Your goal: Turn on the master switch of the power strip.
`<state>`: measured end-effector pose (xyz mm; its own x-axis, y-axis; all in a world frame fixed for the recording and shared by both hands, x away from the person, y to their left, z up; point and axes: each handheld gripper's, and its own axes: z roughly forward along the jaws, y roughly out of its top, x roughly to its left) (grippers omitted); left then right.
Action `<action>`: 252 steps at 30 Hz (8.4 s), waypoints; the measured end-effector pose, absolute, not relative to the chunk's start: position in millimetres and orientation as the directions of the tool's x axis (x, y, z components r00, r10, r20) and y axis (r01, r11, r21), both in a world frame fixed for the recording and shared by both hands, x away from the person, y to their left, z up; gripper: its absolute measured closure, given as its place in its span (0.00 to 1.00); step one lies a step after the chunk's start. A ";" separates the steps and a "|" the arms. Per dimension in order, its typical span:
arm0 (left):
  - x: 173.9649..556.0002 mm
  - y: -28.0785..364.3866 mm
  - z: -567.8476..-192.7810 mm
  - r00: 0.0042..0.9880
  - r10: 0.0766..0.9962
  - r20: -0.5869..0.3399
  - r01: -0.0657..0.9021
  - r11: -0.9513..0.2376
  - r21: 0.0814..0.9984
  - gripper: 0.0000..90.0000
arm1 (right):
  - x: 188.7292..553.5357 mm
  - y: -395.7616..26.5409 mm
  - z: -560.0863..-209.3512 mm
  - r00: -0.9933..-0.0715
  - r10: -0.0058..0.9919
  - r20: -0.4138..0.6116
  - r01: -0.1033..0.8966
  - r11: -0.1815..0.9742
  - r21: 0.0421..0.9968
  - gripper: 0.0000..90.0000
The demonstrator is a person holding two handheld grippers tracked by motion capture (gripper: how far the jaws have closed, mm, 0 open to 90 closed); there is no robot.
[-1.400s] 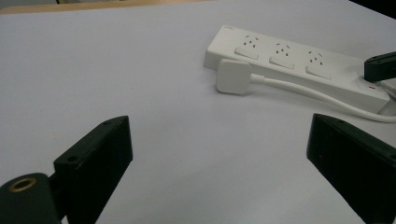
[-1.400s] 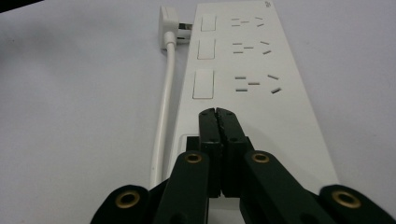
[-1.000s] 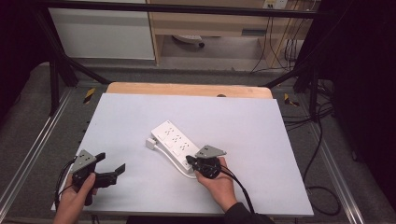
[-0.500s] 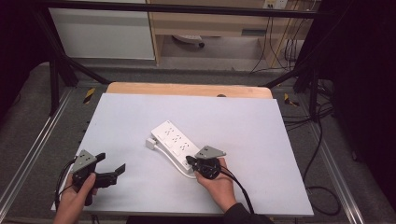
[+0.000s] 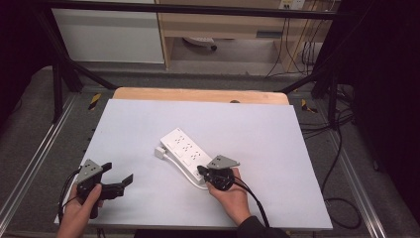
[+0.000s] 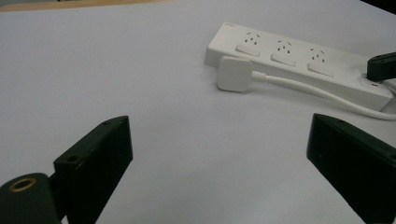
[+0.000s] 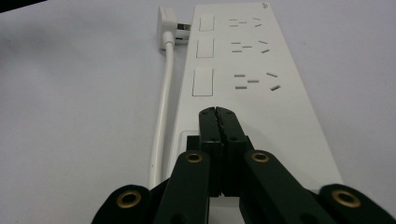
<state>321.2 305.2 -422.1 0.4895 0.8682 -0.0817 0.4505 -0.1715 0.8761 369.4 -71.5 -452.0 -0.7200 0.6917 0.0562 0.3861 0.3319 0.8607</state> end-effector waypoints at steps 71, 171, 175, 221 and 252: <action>322.4 304.9 -424.1 0.481 0.873 -0.085 0.462 -0.170 0.871 0.08 | 369.5 -67.1 -448.8 -0.723 0.691 0.019 0.386 0.381 0.840 1.00; 322.4 305.5 -424.1 0.484 0.872 -0.080 0.459 -0.175 0.871 0.08 | 370.9 -81.6 -430.8 -0.717 0.678 0.159 0.447 0.274 0.851 0.73; 322.3 305.4 -424.1 0.484 0.871 -0.081 0.459 -0.174 0.871 0.08 | 371.9 -84.2 -425.8 -0.709 0.683 0.175 0.469 0.272 0.840 0.48; 322.1 305.1 -424.0 0.480 0.874 -0.078 0.458 -0.174 0.872 0.08 | 351.5 -207.7 -408.4 -0.564 0.814 0.139 0.426 0.143 0.893 0.05; 321.8 305.0 -423.1 0.486 0.870 -0.076 0.453 -0.177 0.874 0.08 | 344.8 -269.3 -441.4 -0.428 0.894 0.135 0.515 0.119 0.849 0.06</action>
